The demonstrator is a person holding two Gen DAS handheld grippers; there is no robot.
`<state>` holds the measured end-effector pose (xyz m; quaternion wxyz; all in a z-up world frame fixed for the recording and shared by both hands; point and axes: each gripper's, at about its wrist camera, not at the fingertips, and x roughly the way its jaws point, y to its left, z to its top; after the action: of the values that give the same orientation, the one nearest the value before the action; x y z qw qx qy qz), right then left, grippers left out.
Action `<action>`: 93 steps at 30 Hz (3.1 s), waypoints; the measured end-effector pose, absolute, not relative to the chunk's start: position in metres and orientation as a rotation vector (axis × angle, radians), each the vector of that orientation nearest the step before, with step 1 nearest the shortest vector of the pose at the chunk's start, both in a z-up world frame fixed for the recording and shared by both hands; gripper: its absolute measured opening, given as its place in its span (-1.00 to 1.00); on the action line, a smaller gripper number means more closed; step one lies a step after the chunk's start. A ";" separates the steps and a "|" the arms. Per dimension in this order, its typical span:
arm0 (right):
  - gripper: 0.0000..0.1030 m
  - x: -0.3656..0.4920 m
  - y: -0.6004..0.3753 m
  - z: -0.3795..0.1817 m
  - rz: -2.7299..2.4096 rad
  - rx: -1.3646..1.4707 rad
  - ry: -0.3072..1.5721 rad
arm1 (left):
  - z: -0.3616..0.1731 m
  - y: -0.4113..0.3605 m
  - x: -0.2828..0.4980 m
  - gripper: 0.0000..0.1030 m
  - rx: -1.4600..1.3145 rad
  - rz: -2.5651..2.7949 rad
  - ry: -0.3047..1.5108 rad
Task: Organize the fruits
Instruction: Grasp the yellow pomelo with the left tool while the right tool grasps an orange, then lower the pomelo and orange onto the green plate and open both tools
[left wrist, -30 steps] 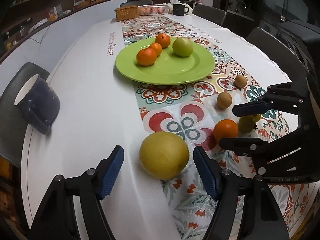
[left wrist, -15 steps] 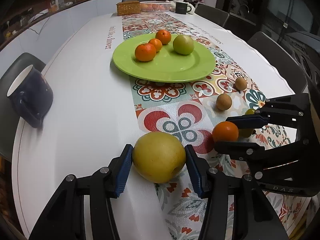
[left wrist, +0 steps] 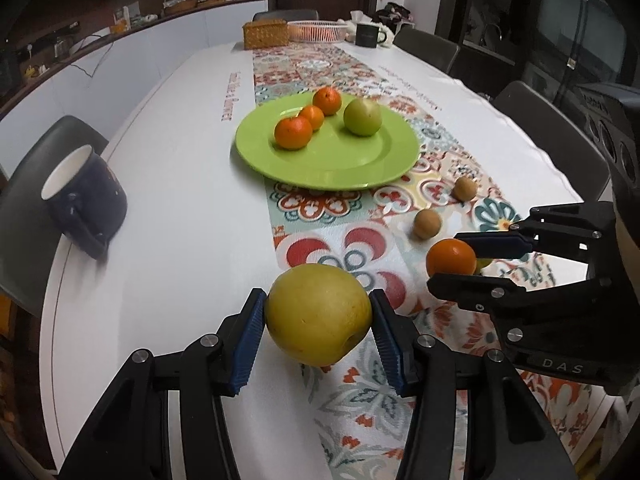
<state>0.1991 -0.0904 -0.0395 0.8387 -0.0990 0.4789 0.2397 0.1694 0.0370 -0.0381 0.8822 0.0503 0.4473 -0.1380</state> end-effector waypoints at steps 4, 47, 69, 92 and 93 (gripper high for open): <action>-0.30 0.194 -0.096 -0.026 0.503 -0.190 0.972 | -0.023 0.033 0.164 0.00 0.108 -0.297 0.895; -0.30 0.379 -0.129 0.023 0.334 -0.074 0.850 | 0.011 0.021 0.343 0.00 0.108 -0.232 0.828; -0.19 0.430 -0.123 -0.016 0.328 -0.068 0.932 | -0.026 0.017 0.396 0.18 0.108 -0.219 0.921; -0.08 0.347 -0.149 0.040 0.316 -0.039 0.807 | 0.041 0.012 0.307 0.28 0.110 -0.165 0.776; -0.08 0.339 -0.151 0.044 0.316 -0.038 0.796 | 0.046 0.010 0.299 0.28 0.111 -0.171 0.768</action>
<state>0.3390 -0.1509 0.0435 0.9095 -0.0186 0.3860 0.1534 0.2989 0.0102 0.0458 0.9221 0.0538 0.3741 -0.0832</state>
